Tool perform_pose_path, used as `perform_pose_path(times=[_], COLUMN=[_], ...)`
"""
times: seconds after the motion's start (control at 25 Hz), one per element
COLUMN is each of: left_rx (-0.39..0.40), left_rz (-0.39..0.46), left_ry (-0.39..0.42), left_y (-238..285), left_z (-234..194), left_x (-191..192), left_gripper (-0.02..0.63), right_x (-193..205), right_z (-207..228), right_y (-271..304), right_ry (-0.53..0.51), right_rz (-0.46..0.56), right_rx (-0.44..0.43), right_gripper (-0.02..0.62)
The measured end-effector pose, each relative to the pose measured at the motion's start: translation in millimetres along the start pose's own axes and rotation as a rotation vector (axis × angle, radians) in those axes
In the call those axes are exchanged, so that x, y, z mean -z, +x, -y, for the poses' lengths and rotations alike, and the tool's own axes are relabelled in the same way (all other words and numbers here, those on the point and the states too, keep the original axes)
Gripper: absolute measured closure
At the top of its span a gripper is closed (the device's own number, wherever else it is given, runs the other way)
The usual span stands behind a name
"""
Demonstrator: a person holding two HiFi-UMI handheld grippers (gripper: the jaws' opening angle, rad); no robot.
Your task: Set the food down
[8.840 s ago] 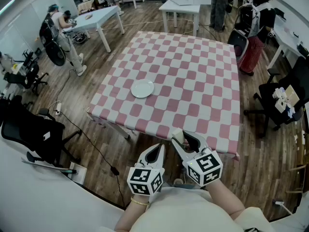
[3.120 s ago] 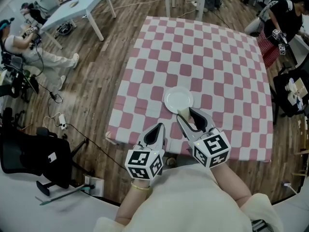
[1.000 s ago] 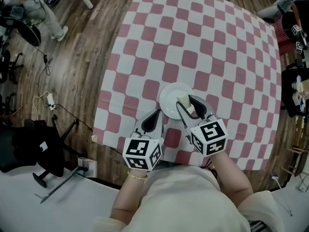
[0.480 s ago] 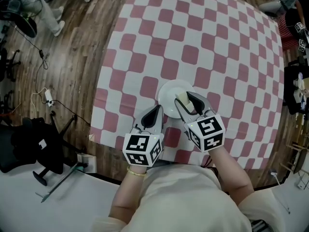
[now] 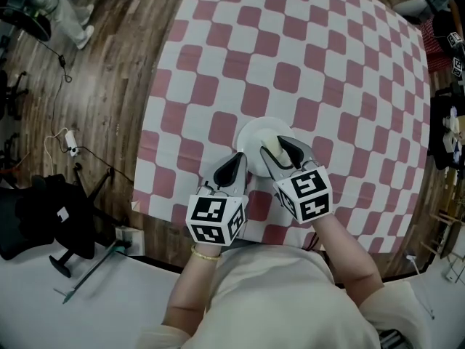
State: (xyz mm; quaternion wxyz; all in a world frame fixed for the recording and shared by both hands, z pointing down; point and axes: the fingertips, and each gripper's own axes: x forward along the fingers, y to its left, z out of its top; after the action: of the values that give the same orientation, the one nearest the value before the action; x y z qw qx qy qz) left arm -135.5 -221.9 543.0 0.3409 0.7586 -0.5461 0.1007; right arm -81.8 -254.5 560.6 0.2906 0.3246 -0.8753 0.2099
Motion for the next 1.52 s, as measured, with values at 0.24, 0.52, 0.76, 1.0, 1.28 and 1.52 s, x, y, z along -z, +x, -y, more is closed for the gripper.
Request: perform_pose_path(times=[0.24,0.52,0.76,1.0,1.28,1.52], left_rx=[-0.002,0.008,0.016,0.013,0.012,0.013], left_rz=[-0.016,-0.021,-0.019,-0.019,-0.017,-0.013], left_ry=[-0.003,-0.007,-0.006,-0.013,-0.014,-0.014], left_y=[6.8,10.3,9.9,8.8,8.3,7.4], left_z=[-3.6,-2.5,-1.2,-3.1,-2.8,-1.3], left_x=[3.6,5.0,5.6,6.9,7.0,6.8], left_gripper=[0.606,0.606,0.606,0.606,0.606,0.606], right_x=[8.7,19.7,21.9,24.1,24.7,24.2], right_z=[2.7,3.5,0.7,-0.6,-2.0,-2.3], right_y=[9.0,16.0,20.3,22.4,23.2,22.6], right_ry=[-0.005,-0.006,-0.018,-0.045,-0.059,-0.05], right_rz=[-0.038,-0.088,-0.108,-0.126,-0.132,-0.125], right_rx=[0.006,0.009,0.015,0.027,0.025,0.023], right_gripper=[0.426,0.426,0.425,0.426,0.426,0.426])
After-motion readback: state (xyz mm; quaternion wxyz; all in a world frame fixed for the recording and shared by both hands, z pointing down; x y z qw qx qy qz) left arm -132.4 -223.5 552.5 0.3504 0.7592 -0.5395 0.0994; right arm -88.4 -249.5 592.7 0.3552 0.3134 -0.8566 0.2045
